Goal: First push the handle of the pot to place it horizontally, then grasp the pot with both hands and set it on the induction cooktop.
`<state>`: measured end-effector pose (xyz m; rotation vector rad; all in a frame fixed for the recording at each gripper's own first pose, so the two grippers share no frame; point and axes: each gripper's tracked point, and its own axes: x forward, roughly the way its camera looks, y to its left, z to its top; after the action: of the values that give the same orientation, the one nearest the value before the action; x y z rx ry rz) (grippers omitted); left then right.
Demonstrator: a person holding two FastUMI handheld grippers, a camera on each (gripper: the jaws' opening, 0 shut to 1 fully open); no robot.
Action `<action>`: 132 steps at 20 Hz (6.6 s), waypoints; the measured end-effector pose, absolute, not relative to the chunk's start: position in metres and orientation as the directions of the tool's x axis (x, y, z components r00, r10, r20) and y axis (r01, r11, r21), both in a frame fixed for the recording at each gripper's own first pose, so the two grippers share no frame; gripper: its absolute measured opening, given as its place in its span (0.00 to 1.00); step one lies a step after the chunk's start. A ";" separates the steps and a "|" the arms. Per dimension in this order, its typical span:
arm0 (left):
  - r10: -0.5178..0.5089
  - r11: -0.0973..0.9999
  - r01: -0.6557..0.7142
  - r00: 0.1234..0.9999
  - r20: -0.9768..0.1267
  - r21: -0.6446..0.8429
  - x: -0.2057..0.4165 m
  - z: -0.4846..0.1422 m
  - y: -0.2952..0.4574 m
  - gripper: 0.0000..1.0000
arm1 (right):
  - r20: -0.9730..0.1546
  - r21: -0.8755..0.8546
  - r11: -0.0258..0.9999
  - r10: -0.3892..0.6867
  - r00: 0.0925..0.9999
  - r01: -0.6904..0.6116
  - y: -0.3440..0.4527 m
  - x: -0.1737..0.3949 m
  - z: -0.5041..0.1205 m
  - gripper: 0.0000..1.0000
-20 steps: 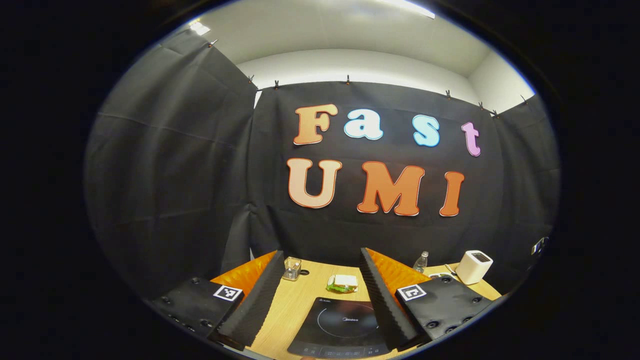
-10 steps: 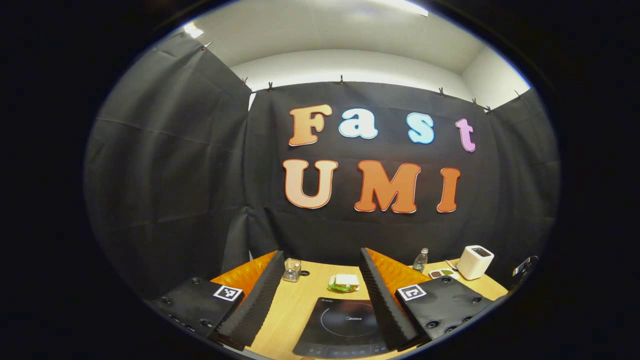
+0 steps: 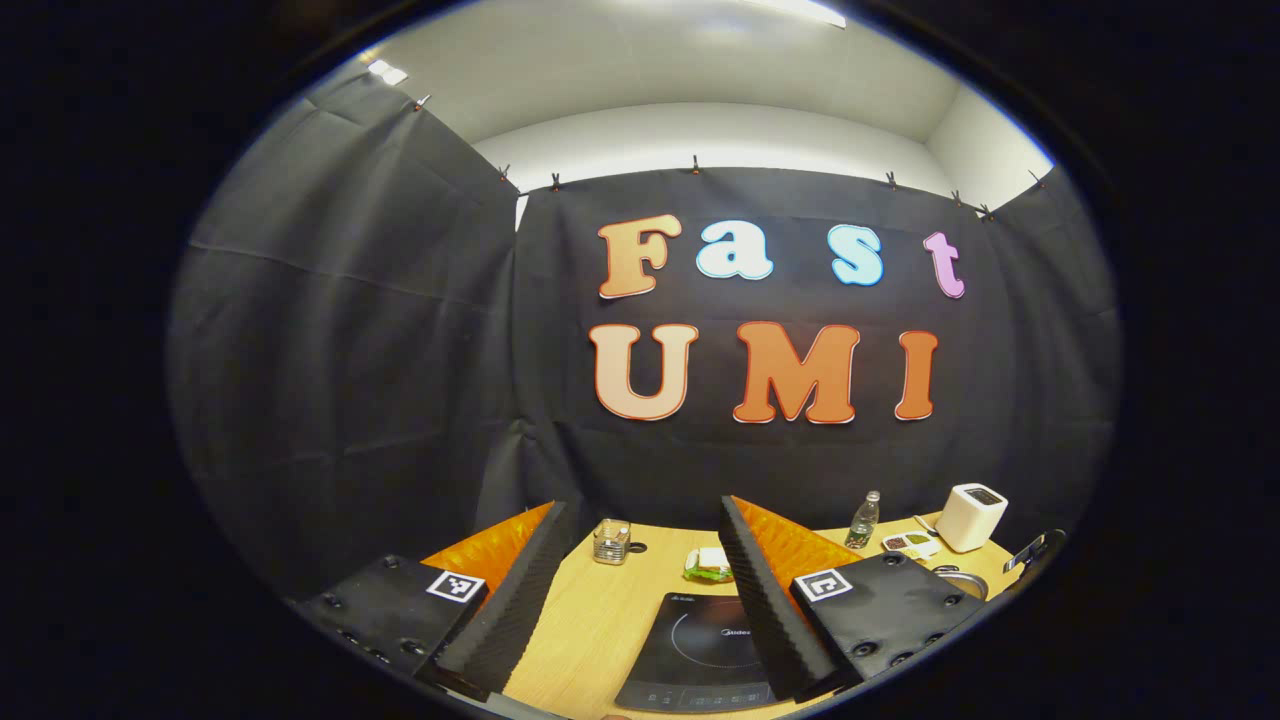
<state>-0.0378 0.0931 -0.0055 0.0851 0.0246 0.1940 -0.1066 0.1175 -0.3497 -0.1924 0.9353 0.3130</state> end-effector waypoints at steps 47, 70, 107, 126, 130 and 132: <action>0.458 0.885 -0.453 0.889 -0.024 0.112 -0.103 -0.015 0.195 0.98 | -0.792 0.123 0.823 0.418 0.445 -0.554 0.269 -0.083 -0.350 0.00; 0.256 0.965 -0.252 0.965 -0.063 0.074 -0.080 -0.036 0.149 0.97 | -0.749 0.154 0.817 0.464 0.474 -0.556 0.313 -0.045 -0.347 0.00; -0.266 0.958 0.282 0.790 -0.552 -0.059 0.069 -0.324 -0.149 0.98 | -0.595 0.010 0.988 0.130 0.793 -0.155 0.076 0.102 -0.287 0.69; -0.156 0.986 0.160 0.764 -0.627 -0.051 0.080 -0.427 -0.168 0.99 | -0.587 0.012 0.990 0.122 0.800 -0.143 0.050 0.151 -0.347 0.94; -0.155 0.982 0.186 0.769 -0.620 -0.015 0.082 -0.433 -0.173 0.95 | -0.614 0.070 0.988 0.149 0.775 -0.135 0.057 0.158 -0.353 0.81; -0.100 0.989 0.147 0.775 -0.624 0.025 0.084 -0.437 -0.168 0.86 | -0.612 0.076 0.989 0.145 0.778 -0.126 0.057 0.158 -0.353 0.70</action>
<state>0.0843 -0.1677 -0.4368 0.0739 0.6711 -0.1337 0.1585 0.0568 -0.3527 0.0312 0.6637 0.1465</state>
